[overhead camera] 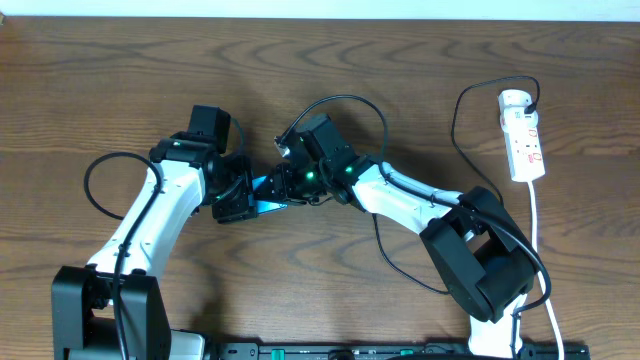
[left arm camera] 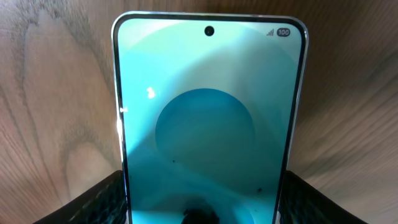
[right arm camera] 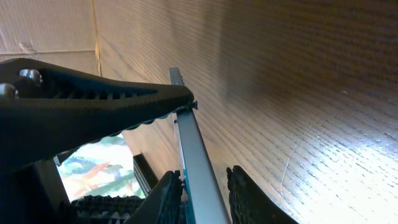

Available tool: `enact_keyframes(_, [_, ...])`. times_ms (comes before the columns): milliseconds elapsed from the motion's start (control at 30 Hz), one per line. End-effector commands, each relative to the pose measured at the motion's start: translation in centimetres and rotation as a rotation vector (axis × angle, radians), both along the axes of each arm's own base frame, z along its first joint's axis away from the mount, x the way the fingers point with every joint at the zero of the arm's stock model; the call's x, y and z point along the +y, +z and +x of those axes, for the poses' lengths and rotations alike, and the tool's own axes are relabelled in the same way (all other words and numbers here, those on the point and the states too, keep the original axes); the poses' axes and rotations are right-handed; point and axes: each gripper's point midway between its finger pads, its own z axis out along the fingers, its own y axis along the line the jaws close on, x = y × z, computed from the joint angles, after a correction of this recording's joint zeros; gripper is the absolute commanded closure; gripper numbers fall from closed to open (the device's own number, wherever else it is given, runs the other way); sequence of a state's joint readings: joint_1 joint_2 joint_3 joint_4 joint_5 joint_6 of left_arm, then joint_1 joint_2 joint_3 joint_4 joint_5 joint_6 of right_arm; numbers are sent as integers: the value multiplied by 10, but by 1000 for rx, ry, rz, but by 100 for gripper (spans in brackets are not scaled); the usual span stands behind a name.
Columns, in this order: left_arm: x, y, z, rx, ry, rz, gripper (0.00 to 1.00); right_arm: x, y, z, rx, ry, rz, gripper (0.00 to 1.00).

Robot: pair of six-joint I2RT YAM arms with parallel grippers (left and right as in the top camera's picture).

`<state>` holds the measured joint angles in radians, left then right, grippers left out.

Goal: Plug charger to phone and switch on socket

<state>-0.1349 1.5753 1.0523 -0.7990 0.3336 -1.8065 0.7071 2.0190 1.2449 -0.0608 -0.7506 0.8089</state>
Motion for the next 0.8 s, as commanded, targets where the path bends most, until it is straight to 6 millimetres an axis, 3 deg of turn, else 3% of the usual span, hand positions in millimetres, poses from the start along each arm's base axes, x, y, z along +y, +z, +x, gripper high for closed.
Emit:
enact_keyframes(0, [-4,3,0,-6,-4,-23,93,4,5,-1,-7,3,6,75])
enact_keyframes(767, [-5,3,0,-5,-5,-25,93,4,5,-1,-7,2,5,90])
